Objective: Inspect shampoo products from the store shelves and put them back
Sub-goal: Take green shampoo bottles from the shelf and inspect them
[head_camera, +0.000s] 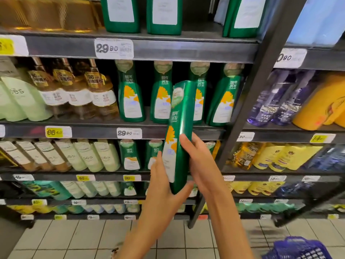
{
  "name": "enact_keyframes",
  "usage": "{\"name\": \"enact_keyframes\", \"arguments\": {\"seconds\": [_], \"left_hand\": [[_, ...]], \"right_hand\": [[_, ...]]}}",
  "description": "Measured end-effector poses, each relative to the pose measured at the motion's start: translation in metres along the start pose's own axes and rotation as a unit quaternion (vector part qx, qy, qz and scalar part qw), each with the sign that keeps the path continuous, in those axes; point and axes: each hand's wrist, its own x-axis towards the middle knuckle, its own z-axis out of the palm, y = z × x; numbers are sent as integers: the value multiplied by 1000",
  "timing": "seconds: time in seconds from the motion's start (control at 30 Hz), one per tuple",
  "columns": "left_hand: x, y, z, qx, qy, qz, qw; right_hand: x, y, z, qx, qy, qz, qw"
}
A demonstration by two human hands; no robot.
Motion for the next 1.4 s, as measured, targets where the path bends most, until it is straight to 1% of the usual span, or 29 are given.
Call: {"name": "enact_keyframes", "arguments": {"seconds": [0.07,0.2,0.23,0.3,0.33,0.4,0.47,0.53,0.6,0.63,0.7,0.73,0.77,0.8,0.87,0.93,1.0,1.03,1.07,1.13,1.17,1.2,1.27,1.3,1.33,1.4], "left_hand": [[-2,-2,-12,-119,-47,-40,991],[-3,-19,-38,-257,-120,-167,944],[-4,-20,-40,-300,-133,-183,927],[-3,-19,-41,-377,-154,-179,896],[-3,-19,-43,-390,-150,-175,891],[0,-21,-49,-366,-107,-180,907],[3,-27,-59,-260,-52,-155,952],[4,-28,-65,-167,-42,-106,979],[2,-22,-58,-79,-47,-82,992],[1,-20,-49,-13,-40,-75,996],[-1,-18,-29,104,-3,-53,993],[-2,-18,-21,126,27,-48,990],[-3,-18,-18,116,50,-45,991],[-4,-19,-20,69,59,-49,995],[-6,-24,-32,-63,20,-80,995],[-9,-29,-46,-197,-44,-118,972],[-11,-32,-53,-306,-82,-152,936],[-11,-34,-55,-327,-92,-162,926],[-11,-35,-57,-324,-100,-169,925],[-8,-40,-61,-253,-90,-194,944],[-6,-43,-63,-221,-84,-201,950],[-5,-44,-64,-220,-90,-197,951],[-1,-41,-62,-248,-103,-168,948],[1,-41,-60,-259,-94,-166,947],[4,-40,-60,-272,-77,-167,945],[7,-39,-61,-294,-45,-171,940]], "right_hand": [[2,0,2,6,7,18,1000],[2,-2,-2,83,-47,58,994],[3,-1,-3,97,-52,60,992],[5,3,-3,100,-37,58,993],[6,4,-3,96,-21,59,993],[8,4,-3,88,1,55,995],[10,3,-2,77,14,45,996],[10,3,2,74,42,41,996],[9,4,7,75,73,40,994],[8,5,11,68,82,37,994],[5,7,21,46,94,34,994],[3,7,25,36,98,32,994],[1,7,27,26,99,30,994],[0,6,26,13,92,30,995],[-1,0,20,-37,66,32,997],[2,-2,11,-105,41,47,993],[1,1,10,-119,-21,96,988],[0,4,12,-96,-58,121,986],[-1,6,15,-62,-74,134,986],[0,12,19,-23,-53,117,991],[1,15,21,-31,-33,105,993],[3,19,21,-39,-16,98,994],[4,24,25,-24,1,102,994],[4,26,26,-5,4,109,994],[3,29,26,11,-2,116,993],[-4,34,25,14,-45,139,989]]}}
